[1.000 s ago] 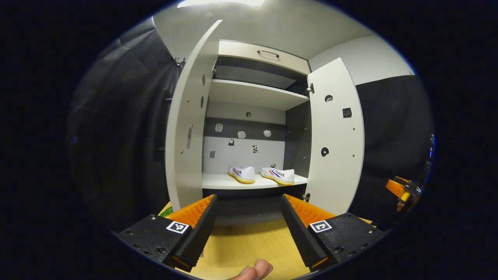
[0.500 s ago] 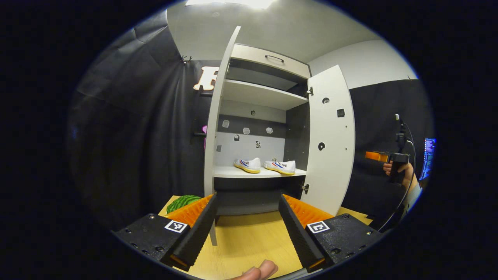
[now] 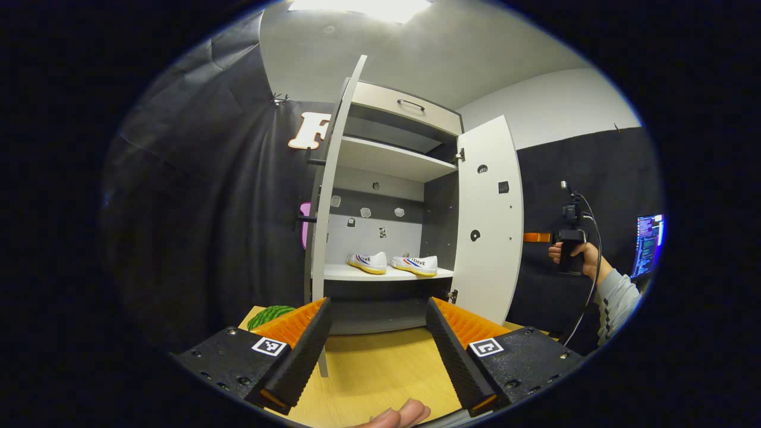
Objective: Grab one shoe with the right hand and put it into the shoe cabinet, grab the other shoe with the left hand and put it into the shoe cabinet; then close the right door with the right hand and the left door with the left hand.
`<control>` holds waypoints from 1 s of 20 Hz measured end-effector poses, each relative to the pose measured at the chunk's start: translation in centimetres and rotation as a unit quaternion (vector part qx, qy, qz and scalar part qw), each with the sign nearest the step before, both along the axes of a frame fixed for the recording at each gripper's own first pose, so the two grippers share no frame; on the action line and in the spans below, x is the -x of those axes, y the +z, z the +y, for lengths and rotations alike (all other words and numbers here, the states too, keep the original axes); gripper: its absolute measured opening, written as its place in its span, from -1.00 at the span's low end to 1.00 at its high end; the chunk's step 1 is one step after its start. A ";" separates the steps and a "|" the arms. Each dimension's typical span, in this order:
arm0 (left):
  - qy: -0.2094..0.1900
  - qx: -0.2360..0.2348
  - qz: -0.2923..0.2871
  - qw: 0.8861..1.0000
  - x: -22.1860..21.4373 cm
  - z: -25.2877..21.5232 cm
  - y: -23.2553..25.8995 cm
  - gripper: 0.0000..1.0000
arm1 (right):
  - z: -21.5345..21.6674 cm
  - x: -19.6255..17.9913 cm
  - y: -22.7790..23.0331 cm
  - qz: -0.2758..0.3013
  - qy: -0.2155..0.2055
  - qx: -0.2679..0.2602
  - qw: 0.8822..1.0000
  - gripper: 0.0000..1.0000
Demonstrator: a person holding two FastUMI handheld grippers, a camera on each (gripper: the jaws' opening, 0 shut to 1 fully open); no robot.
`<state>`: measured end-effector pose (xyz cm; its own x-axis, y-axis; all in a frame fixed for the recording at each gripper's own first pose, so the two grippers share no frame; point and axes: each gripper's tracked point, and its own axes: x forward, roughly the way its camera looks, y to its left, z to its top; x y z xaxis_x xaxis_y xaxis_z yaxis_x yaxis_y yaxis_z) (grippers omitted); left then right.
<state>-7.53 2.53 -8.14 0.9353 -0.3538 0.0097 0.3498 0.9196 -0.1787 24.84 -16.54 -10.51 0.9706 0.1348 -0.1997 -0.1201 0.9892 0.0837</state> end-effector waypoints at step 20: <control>0.021 -0.010 0.032 0.999 -0.2 1.0 -0.9 0.92 | 8.4 1.9 1.2 -0.011 0.039 0.038 0.998 0.79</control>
